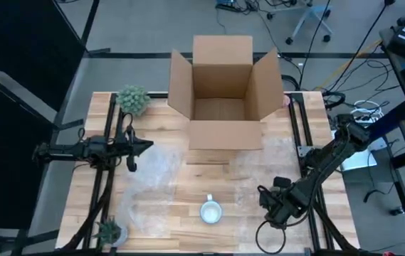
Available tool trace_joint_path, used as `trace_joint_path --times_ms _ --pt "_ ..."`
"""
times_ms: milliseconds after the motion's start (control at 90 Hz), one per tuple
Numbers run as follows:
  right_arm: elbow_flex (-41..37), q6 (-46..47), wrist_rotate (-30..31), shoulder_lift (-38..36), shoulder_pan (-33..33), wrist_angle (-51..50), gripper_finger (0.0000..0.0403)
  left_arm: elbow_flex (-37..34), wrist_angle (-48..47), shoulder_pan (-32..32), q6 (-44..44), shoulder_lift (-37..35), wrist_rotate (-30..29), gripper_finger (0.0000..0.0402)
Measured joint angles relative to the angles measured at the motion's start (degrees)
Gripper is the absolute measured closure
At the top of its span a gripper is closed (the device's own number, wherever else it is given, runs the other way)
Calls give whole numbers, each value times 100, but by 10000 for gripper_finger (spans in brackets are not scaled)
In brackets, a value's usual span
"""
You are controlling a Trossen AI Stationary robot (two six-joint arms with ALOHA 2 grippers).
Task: Wrap mug
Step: Wrap the yellow mug with the bubble wrap
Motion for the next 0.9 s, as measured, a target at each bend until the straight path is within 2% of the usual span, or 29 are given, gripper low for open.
trace_joint_path --times_ms 111,256,500,600,900 --pt "70 93 -1 -31 -2 -134 269 0 0 0 0 0 7 402" --pt "579 19 -169 -48 -2 -723 232 0 -1 0 0 0 9 402" --pt "1561 48 -270 -52 36 -1486 223 0 -4 0 0 0 48 402" --pt "1661 442 -93 -53 191 -1082 226 0 -7 0 0 0 48 402" --pt "1661 1612 -96 263 957 533 237 0 -9 0 -2 0 94 402"
